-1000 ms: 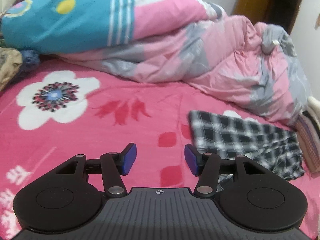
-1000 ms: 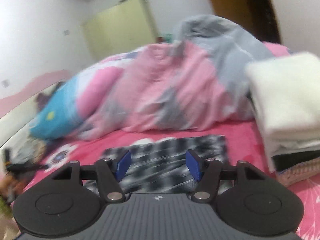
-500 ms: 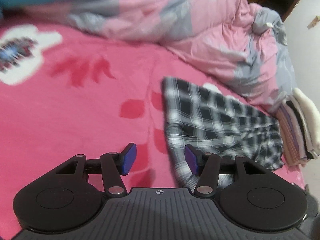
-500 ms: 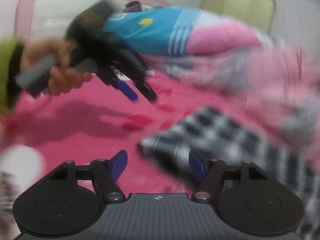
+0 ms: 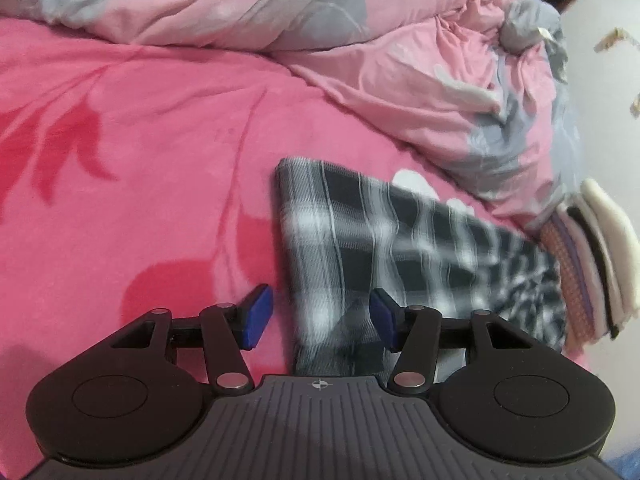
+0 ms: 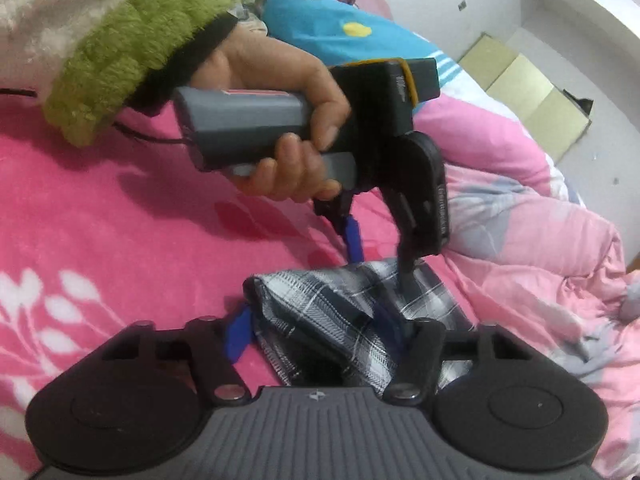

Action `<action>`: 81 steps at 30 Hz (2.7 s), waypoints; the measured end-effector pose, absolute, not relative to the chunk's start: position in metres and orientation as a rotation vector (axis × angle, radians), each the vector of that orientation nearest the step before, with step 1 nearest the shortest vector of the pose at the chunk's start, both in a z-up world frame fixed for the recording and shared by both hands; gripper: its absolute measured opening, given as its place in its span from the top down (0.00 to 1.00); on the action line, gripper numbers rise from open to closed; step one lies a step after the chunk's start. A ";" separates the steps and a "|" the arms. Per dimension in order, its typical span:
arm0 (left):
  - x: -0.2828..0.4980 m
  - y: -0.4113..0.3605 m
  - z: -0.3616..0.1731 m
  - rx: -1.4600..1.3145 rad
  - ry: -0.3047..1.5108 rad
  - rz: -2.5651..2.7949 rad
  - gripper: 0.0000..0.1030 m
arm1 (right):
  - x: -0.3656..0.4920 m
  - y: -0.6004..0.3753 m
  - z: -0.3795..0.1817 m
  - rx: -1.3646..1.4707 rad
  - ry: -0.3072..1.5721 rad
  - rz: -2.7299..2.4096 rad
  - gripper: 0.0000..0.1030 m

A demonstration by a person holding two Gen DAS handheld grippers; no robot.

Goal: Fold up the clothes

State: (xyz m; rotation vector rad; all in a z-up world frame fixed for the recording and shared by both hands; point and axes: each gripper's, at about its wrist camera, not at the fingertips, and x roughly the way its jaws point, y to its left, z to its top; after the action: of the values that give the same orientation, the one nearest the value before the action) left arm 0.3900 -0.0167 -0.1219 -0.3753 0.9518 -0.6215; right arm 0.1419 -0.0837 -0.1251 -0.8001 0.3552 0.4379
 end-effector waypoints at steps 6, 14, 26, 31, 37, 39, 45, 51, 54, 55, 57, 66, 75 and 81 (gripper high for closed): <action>0.397 -0.030 -0.129 -0.401 0.905 -0.615 0.71 | 0.147 -0.078 -0.136 -0.879 0.358 0.348 0.78; 0.381 -0.029 -0.114 -0.421 0.862 -0.556 0.96 | 0.141 -0.078 -0.124 -0.826 0.330 0.317 0.94; 0.325 0.018 -0.058 -0.354 0.831 -0.506 0.97 | 0.085 -0.051 -0.082 -0.766 0.311 0.383 0.95; 0.299 0.075 -0.041 -0.304 0.824 -0.432 0.97 | 0.055 -0.011 -0.071 -0.728 0.293 0.482 0.95; 0.292 0.159 -0.041 -0.279 0.875 -0.264 0.97 | 0.050 0.048 -0.060 -0.658 0.281 0.657 0.95; 0.297 0.179 -0.053 -0.288 0.920 -0.213 0.97 | 0.059 0.065 -0.061 -0.620 0.301 0.700 0.95; 0.314 0.193 -0.067 -0.304 1.019 -0.174 0.78 | 0.094 0.068 -0.063 -0.427 0.428 0.759 0.84; 0.295 0.202 -0.030 -0.294 0.977 -0.116 0.53 | 0.085 0.003 -0.035 -0.213 0.396 0.792 0.49; 0.267 0.218 0.001 -0.345 0.910 -0.098 0.53 | 0.076 -0.043 -0.012 -0.110 0.341 0.787 0.39; 0.258 0.223 0.011 -0.348 0.889 -0.085 0.53 | 0.072 -0.058 -0.004 -0.076 0.324 0.784 0.39; 0.233 0.235 0.035 -0.338 0.838 -0.046 0.53 | 0.065 -0.091 0.011 -0.007 0.293 0.769 0.37; 0.125 0.269 0.116 -0.178 0.564 0.133 0.44 | 0.033 -0.232 0.035 0.203 0.285 0.580 0.35; 0.096 0.222 -0.028 -0.248 0.703 0.066 0.44 | 0.031 -0.332 -0.023 0.506 0.591 0.214 0.35; 0.102 0.204 -0.052 -0.318 0.661 -0.025 0.44 | 0.080 -0.280 0.004 0.387 0.613 0.362 0.35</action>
State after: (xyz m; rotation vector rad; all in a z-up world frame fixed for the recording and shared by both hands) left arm 0.1017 0.2043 -0.0520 -0.3182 0.6606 -0.0251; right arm 0.0805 -0.2803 0.0036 0.3869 0.6126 0.3623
